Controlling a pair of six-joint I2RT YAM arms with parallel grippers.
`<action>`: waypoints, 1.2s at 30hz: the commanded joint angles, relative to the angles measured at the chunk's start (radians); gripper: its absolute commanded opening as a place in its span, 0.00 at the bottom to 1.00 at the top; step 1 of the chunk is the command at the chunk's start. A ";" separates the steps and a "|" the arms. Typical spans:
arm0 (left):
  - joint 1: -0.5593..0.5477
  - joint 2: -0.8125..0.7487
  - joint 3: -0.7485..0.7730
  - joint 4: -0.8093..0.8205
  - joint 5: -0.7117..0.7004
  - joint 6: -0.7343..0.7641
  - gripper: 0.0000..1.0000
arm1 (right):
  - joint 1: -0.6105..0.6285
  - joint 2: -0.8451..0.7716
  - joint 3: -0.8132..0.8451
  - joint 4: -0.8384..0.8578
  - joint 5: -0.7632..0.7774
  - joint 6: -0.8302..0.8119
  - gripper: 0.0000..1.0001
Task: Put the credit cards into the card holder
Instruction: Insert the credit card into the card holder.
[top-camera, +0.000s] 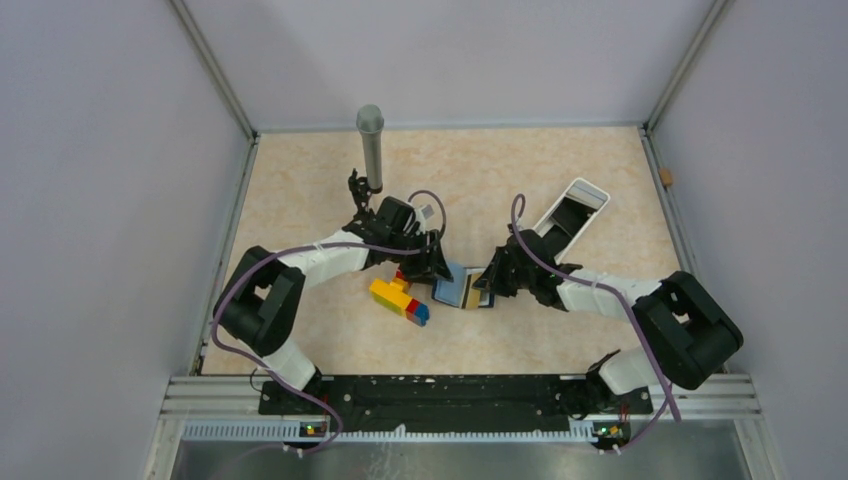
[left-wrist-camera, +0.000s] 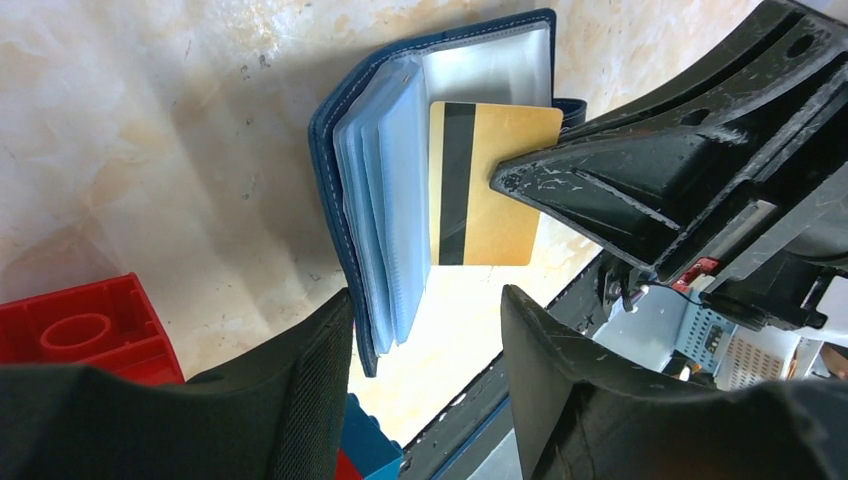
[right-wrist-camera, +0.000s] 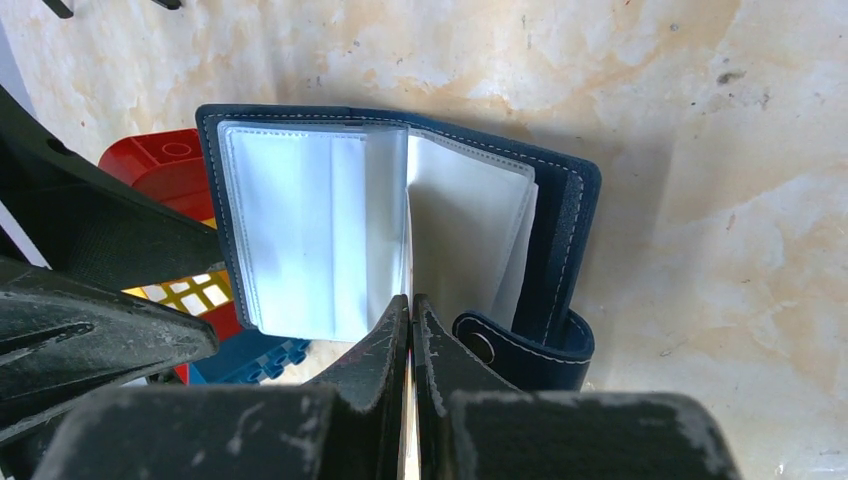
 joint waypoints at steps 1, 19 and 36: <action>0.000 -0.034 -0.031 0.077 0.029 -0.023 0.56 | 0.004 -0.014 0.013 -0.012 0.031 -0.014 0.00; 0.002 0.091 0.014 0.006 -0.048 0.010 0.29 | -0.004 -0.068 -0.046 0.130 -0.056 0.029 0.00; 0.000 0.121 0.035 -0.032 -0.106 0.045 0.23 | -0.078 0.013 -0.065 0.270 -0.130 0.039 0.00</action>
